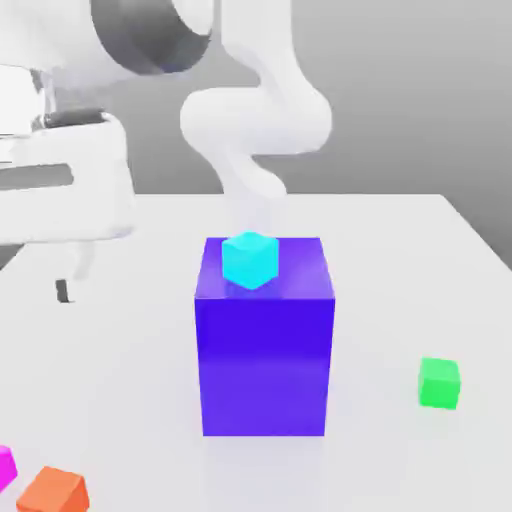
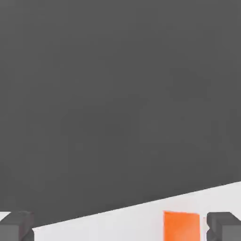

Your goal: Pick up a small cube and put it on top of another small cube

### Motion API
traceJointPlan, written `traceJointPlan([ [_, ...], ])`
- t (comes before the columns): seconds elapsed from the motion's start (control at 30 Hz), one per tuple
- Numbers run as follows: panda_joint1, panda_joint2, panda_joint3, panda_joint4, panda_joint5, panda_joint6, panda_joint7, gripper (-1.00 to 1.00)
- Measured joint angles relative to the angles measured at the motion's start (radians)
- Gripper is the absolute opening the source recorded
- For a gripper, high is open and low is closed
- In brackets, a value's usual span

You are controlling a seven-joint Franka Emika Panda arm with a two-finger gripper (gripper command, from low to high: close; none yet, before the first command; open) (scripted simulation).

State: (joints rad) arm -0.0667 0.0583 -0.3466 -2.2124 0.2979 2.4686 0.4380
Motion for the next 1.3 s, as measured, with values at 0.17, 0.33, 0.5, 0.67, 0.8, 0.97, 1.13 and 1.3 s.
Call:
traceJointPlan([
  [0.17, -0.057, 0.174, -0.016, 0.017, 0.036, 0.041, -0.058, 0.00],
  [0.33, -0.118, 0.338, -0.041, 0.031, 0.039, 0.089, -0.094, 0.00],
  [0.5, -0.189, 0.512, 0.010, 0.067, 0.098, 0.192, -0.149, 0.00],
  [0.67, -0.202, 0.538, 0.025, 0.074, 0.112, 0.209, -0.159, -1.00],
  [0.8, -0.191, 0.515, 0.011, 0.067, 0.099, 0.192, -0.150, -1.00],
  [0.97, -0.092, 0.369, 0.003, -0.006, 0.015, 0.119, -0.127, -1.00],
  [1.13, 0.038, 0.270, 0.105, -0.116, -0.036, 0.130, -0.172, -1.00],
  [1.3, 0.163, 0.158, 0.222, -0.242, -0.098, 0.153, -0.220, -1.00],
])
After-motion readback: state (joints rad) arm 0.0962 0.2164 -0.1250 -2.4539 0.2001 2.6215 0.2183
